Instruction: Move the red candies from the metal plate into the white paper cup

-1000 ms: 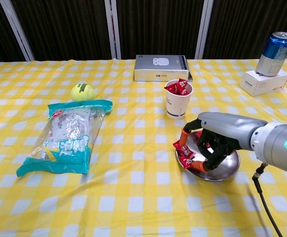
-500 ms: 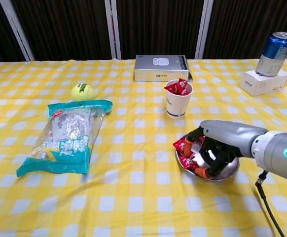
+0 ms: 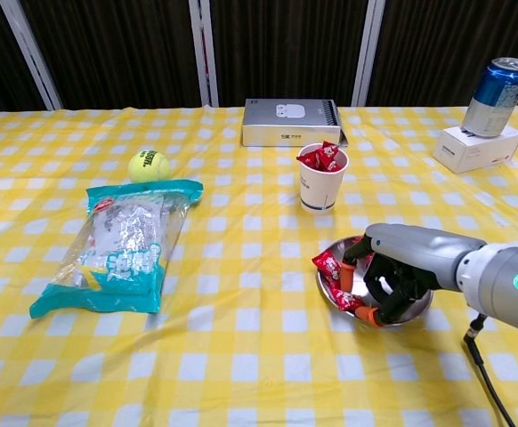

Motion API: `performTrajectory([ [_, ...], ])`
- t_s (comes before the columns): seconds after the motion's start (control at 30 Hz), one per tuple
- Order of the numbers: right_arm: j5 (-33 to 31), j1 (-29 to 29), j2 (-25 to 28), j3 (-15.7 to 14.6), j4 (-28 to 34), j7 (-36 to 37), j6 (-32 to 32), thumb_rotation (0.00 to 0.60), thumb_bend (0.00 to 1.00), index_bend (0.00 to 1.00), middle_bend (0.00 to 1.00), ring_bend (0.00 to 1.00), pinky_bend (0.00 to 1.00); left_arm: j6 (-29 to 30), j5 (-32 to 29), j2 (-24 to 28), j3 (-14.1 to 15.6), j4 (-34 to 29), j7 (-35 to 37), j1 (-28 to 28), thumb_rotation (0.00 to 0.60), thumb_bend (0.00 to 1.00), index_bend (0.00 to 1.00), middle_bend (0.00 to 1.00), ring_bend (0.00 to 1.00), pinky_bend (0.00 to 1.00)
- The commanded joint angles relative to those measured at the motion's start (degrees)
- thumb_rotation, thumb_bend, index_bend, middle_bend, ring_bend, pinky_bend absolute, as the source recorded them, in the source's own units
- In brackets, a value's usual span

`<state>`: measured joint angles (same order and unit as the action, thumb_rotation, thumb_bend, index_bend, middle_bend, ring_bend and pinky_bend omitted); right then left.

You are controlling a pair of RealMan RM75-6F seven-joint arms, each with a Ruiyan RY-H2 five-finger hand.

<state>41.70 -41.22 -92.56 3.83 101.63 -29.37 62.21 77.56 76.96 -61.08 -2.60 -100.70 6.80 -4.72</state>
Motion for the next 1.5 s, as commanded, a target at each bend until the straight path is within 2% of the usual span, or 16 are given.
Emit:
performTrajectory([
  [0.03,0.04,0.08,-0.12,0.05,-0.21,0.11,-0.22,0.6,0.54,0.51,0.75,0.8,1.0,0.0,-0.05,0.01,-0.02,0.06,0.05,0.02,0.6,0.01,0.0,0.0,0.0,0.0],
  [0.27,-0.1,0.19,-0.42,0.27,-0.71,0.17,-0.72,0.6,0.61,0.53,0.75,0.8,1.0,-0.03,-0.17,0.02,-0.11,0.02,0.09,-0.02,0.6,0.01,0.0,0.0,0.0,0.0],
  [0.87,0.01,0.31,0.3,1.49,-0.53,0.03,-0.73,0.6,0.61,0.53,0.75,0.8,1.0,-0.03,-0.06,0.05,-0.1,0.21,0.42,0.01,0.6,0.01,0.0,0.0,0.0,0.0],
  [1.0,-0.17,-0.19,1.82,3.66,0.25,0.22,-0.23,0.6,0.61,0.53,0.75,0.8,1.0,-0.08,-0.11,0.05,-0.11,0.12,0.33,-0.02,0.6,0.01,0.0,0.0,0.0,0.0],
  [1.3,-2.5,-2.92,7.41,12.45,3.25,1.54,0.15,0.6,0.61,0.53,0.75,0.8,1.0,-0.37,-0.35,0.08,-0.18,-0.06,0.33,-0.15,0.6,0.01,0.0,0.0,0.0,0.0],
  [1.5,-5.48,-6.64,7.72,16.45,-0.58,0.61,-1.48,0.6,0.61,0.53,0.75,0.8,1.0,-0.72,-0.69,0.07,-0.21,-0.22,0.14,-0.28,0.6,0.01,0.0,0.0,0.0,0.0],
])
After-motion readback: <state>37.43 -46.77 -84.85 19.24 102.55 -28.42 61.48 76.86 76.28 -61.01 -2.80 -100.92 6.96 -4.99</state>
